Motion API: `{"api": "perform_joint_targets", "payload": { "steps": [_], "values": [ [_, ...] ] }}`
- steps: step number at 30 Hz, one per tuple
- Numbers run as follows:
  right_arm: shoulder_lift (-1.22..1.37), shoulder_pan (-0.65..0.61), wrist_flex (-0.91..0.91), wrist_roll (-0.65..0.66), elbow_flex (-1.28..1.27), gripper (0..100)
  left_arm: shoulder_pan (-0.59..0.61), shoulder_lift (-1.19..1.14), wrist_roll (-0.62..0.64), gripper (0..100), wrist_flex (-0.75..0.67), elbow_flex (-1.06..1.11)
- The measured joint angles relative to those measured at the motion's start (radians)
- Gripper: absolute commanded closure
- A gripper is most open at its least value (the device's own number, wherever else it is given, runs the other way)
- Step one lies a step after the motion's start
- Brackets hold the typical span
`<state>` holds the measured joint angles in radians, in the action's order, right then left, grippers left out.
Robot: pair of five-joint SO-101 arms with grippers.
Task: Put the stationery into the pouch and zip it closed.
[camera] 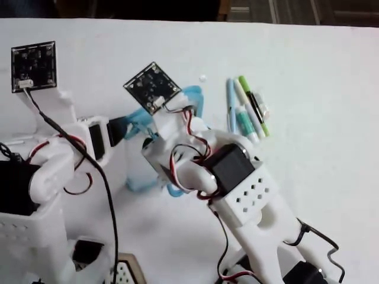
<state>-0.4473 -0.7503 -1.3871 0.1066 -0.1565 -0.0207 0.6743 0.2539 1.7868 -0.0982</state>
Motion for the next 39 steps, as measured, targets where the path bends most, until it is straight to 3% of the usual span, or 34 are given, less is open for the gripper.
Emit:
{"api": "perform_joint_targets", "payload": {
  "steps": [11, 17, 31, 39],
  "values": [
    [0.002, 0.0, 0.055, 0.0, -0.012, 98.1, 0.002, 0.247, -0.046, 76, 0.0, 0.031],
    [0.002, 0.0, 0.066, 0.0, -0.012, 98.1, 0.0, 0.229, -0.077, 75, -0.037, 0.16],
    [0.002, 0.0, 0.066, 0.0, -0.012, 98.1, -0.002, 0.135, 0.029, 74, -0.081, 0.077],
    [0.002, 0.002, 0.066, 0.0, -0.011, 98.1, 0.003, 0.104, 0.031, 73, -0.184, 0.253]
  ]
}}
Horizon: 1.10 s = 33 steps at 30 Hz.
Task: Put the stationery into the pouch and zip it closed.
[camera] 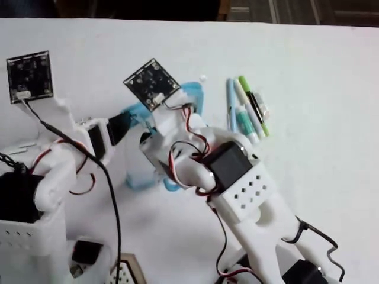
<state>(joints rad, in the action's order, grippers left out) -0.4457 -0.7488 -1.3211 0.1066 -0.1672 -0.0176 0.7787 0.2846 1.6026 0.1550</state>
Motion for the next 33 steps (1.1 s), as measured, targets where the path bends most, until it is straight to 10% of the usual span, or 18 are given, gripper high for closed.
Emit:
{"api": "perform_joint_targets", "payload": {
  "steps": [10, 33],
  "values": [
    [0.005, -0.002, 0.0, 0.0, 0.008, 98.1, -0.009, -0.147, -0.17, 98, 0.054, -0.084],
    [-0.003, 0.468, 0.068, 0.02, 0.002, 98.1, -0.02, -0.199, -0.292, 98, 0.084, -0.186]
  ]
}}
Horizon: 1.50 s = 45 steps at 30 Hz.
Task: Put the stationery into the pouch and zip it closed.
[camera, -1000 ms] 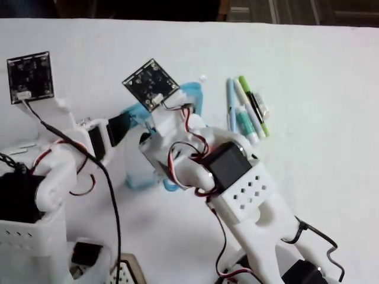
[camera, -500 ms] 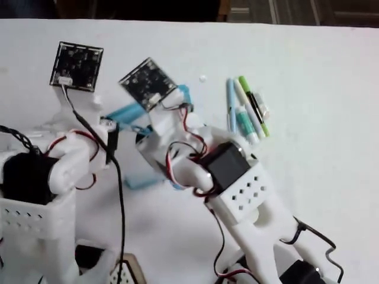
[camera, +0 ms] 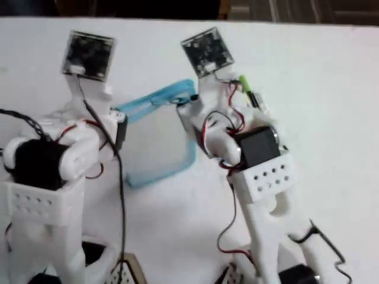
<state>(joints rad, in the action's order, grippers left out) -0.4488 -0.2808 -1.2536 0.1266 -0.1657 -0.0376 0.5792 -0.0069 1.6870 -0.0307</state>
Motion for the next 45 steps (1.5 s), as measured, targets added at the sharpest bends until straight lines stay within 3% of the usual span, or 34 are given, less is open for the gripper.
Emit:
{"api": "perform_joint_targets", "payload": {
  "steps": [4, 12, 14, 19, 21, 24, 28, 33, 37, 41, 45],
  "values": [
    [0.012, 0.147, 0.014, 0.031, -0.009, 98.1, 0.003, 0.0, -0.002, 98, 0.009, 0.0],
    [0.003, 0.152, -0.025, 0.078, -0.006, 96.5, 0.002, 0.0, -0.003, 98, 0.009, 0.0],
    [-0.006, 0.127, -0.055, 0.091, -0.006, 88.3, 0.002, 0.0, -0.003, 98, 0.009, 0.0],
    [-0.098, 0.025, -0.129, 0.104, -0.011, 50.5, 0.008, 0.0, -0.005, 98, 0.011, 0.003],
    [-0.167, -0.006, -0.135, 0.101, -0.012, 44.3, 0.011, 0.0, -0.005, 98, 0.012, 0.003],
    [-0.298, -0.06, -0.161, 0.103, -0.011, 49.1, 0.012, 0.0, -0.005, 98, 0.012, 0.003],
    [-0.453, -0.049, -0.204, 0.101, -0.011, 65.6, 0.015, 0.0, -0.005, 98, 0.012, 0.003],
    [-0.497, 0.135, -0.227, 0.101, -0.011, 90.3, 0.015, 0.0, -0.005, 98, 0.012, 0.002],
    [-0.356, 0.204, -0.219, 0.101, -0.011, 84.2, 0.015, 0.0, -0.005, 98, 0.012, 0.002],
    [-0.104, 0.192, -0.219, 0.101, -0.003, 76.4, 0.015, 0.0, -0.005, 98, 0.012, 0.002],
    [0.183, 0.144, -0.219, 0.101, 0.117, 76.5, 0.015, 0.0, -0.015, 98, 0.012, 0.002]
  ]
}}
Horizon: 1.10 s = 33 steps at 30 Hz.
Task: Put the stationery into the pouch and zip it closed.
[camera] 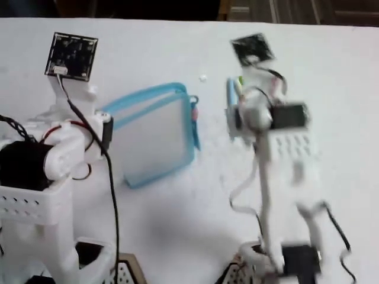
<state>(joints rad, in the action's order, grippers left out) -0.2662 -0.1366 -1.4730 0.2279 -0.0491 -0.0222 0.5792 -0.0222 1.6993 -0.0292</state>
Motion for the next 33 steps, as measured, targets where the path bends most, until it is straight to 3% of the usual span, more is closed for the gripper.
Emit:
{"api": "perform_joint_targets", "payload": {
  "steps": [8, 21, 28, 33],
  "values": [
    [0.574, -0.029, -0.009, -0.003, 0.443, 76.2, 0.0, 0.0, -0.002, 98, 0.0, 0.0],
    [1.444, -0.012, -0.13, -0.066, 1.447, 76.5, 0.0, 0.0, -0.002, 98, 0.0, 0.0],
    [1.508, -0.002, -0.178, -0.066, 1.548, 77.7, 0.0, 0.0, -0.002, 98, 0.0, 0.0],
    [1.556, 0.003, -0.15, -0.066, 1.542, 94.7, 0.0, 0.0, -0.002, 98, 0.0, 0.0]
  ]
}}
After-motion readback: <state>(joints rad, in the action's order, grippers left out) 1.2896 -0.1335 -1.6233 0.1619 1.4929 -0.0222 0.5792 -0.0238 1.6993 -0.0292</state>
